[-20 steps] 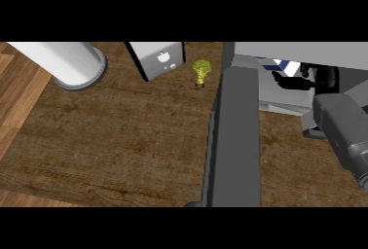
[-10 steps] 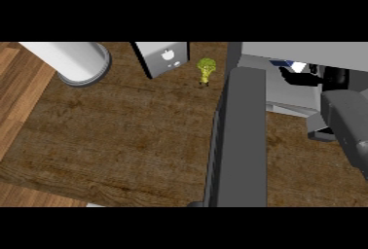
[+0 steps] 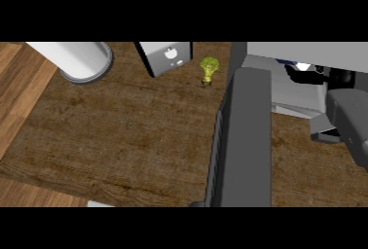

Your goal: Pick up the milk, place it into the microwave and close the microwave

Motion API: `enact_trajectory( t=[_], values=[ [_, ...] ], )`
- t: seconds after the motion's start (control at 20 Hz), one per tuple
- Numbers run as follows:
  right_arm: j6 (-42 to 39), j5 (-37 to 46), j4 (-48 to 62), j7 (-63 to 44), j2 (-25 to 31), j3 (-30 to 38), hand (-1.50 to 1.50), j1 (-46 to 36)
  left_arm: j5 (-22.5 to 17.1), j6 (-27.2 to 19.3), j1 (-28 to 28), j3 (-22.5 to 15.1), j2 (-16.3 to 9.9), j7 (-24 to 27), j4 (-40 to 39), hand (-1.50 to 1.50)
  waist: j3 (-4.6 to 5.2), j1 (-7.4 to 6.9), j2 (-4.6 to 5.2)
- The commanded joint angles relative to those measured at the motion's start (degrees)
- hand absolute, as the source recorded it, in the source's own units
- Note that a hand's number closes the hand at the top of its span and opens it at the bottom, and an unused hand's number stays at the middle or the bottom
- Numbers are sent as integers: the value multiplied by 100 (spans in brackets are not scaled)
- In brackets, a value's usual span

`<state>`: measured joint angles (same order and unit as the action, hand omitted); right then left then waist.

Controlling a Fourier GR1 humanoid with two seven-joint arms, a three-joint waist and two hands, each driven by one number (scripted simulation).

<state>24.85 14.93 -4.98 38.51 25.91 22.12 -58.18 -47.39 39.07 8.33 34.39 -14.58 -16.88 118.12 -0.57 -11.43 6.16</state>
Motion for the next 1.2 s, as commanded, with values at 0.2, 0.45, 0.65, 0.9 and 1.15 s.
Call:
enact_trajectory(
  t=[0.2, 0.45, 0.65, 0.9, 1.15],
  values=[
    [-930, -62, -94, 237, -326, 15, -150, -358, 215, 47, -78, -93, 31, 2, -65, -150, -7, -44, -67],
    [-585, 297, 153, -369, -596, -322, -150, -631, 302, 41, -253, -195, 25, 10, -103, -150, 22, -115, -64],
    [-190, 327, 176, -694, -796, -337, -150, -834, 334, 167, -175, -114, -7, 54, -254, -150, 37, -147, -114],
    [116, 320, 116, -908, -1104, -325, -150, -1134, 431, 252, -207, -245, -9, 3, -447, -150, 41, -53, -129],
    [64, 278, -13, -749, -1234, -264, -150, -1235, 573, 240, -143, -420, 201, 5, -277, -150, 29, 58, -194]
  ],
)
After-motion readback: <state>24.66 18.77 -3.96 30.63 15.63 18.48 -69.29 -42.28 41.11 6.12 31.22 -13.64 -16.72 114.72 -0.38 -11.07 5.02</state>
